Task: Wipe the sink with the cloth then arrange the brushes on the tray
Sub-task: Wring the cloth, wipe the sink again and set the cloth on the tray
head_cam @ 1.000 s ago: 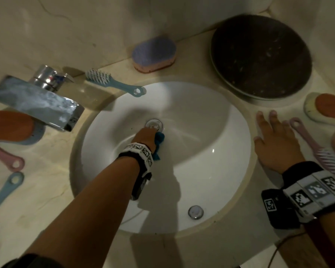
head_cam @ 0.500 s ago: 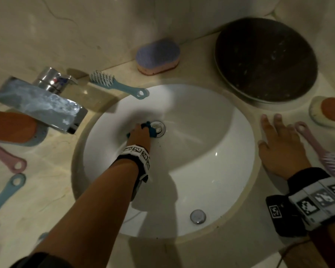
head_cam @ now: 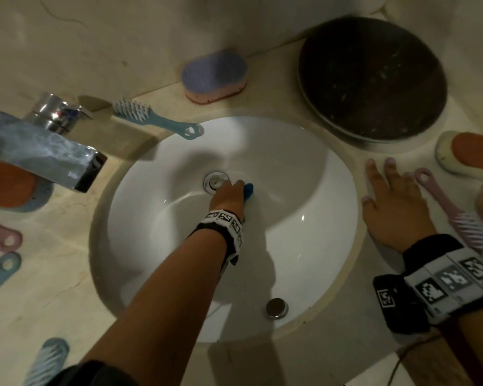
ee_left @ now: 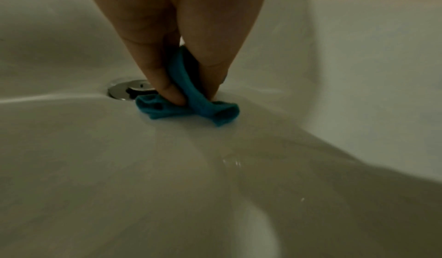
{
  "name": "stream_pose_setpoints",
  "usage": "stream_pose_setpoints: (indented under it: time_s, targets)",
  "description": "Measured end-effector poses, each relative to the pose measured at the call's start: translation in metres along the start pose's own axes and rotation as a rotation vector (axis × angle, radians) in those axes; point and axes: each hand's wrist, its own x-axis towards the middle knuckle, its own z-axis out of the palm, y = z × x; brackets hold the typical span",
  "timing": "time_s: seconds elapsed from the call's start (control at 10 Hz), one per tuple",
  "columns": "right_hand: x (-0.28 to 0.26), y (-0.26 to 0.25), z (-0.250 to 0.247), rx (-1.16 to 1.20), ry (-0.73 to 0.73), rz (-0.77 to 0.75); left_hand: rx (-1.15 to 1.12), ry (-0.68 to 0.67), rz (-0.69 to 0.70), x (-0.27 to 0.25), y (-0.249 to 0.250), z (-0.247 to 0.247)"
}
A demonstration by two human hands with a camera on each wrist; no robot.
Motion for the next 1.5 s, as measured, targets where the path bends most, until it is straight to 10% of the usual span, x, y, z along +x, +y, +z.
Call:
stream_pose_setpoints:
  time_s: [0.4,0.7,0.9,1.3,1.5]
  targets:
    - [-0.004,-0.004,-0.002,0.015,-0.001,0.018,-0.009,0.323,0.122,0.006,-0.011,-0.069]
    - [0.001,0.001,-0.019,0.015,-0.137,-0.030,-0.070,0.232,0.122,-0.030,-0.006,-0.055]
    - [0.000,0.000,-0.006,-0.009,-0.053,-0.021,0.094,-0.074,0.209,-0.012,0.009,-0.003]
    - [-0.004,-0.004,-0.007,0.026,-0.036,0.008,0.063,0.166,0.182,0.006,-0.024,-0.024]
    - [-0.004,-0.005,-0.008,0.043,-0.048,0.012,0.143,0.012,0.317,0.006,-0.010,-0.001]
